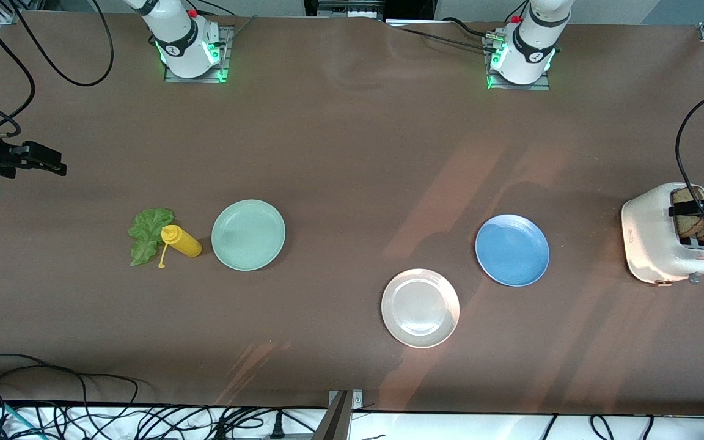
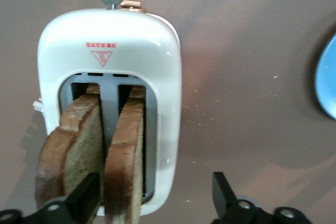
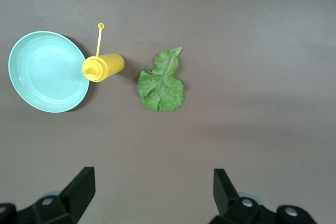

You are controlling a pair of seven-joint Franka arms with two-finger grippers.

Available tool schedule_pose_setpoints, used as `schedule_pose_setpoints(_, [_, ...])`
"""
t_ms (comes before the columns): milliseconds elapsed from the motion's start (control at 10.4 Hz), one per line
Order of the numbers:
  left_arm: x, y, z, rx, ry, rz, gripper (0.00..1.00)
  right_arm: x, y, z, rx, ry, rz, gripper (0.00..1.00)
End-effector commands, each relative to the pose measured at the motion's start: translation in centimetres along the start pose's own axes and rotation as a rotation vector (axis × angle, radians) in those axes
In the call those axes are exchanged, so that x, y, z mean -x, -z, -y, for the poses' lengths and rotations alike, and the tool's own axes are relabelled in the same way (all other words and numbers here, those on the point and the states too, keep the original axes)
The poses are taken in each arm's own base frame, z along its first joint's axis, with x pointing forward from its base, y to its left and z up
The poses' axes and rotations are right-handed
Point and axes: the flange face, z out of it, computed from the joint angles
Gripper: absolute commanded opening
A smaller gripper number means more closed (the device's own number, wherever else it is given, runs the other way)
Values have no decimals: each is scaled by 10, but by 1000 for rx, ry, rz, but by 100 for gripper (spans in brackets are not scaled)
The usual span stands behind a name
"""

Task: Make sandwich on beige plate with both arms
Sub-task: 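Reach the left gripper to the toaster and grasp a bread slice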

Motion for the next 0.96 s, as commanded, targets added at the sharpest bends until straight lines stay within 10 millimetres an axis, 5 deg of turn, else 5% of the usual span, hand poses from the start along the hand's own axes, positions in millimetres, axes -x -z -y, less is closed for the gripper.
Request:
schedule_pose_setpoints(0, [3, -10, 7, -35, -34, 31, 41, 0, -2, -1, -20, -5, 0, 100])
schedule_pose_setpoints(96, [5, -10, 10, -33, -29, 36, 15, 0, -2, -1, -19, -5, -3, 100])
schedule_pose_setpoints(192, [5, -11, 11, -32, -29, 37, 0, 0, -3, -3, -19, -7, -2, 100])
schedule_pose_setpoints(575, [10, 16, 13, -49, -17, 8, 0, -3, -9, -20, -22, -31, -1, 100])
schedule_pose_setpoints(862, [15, 89, -10, -12, -2, -56, 0, -4, -9, -15, -53, -30, -11, 100])
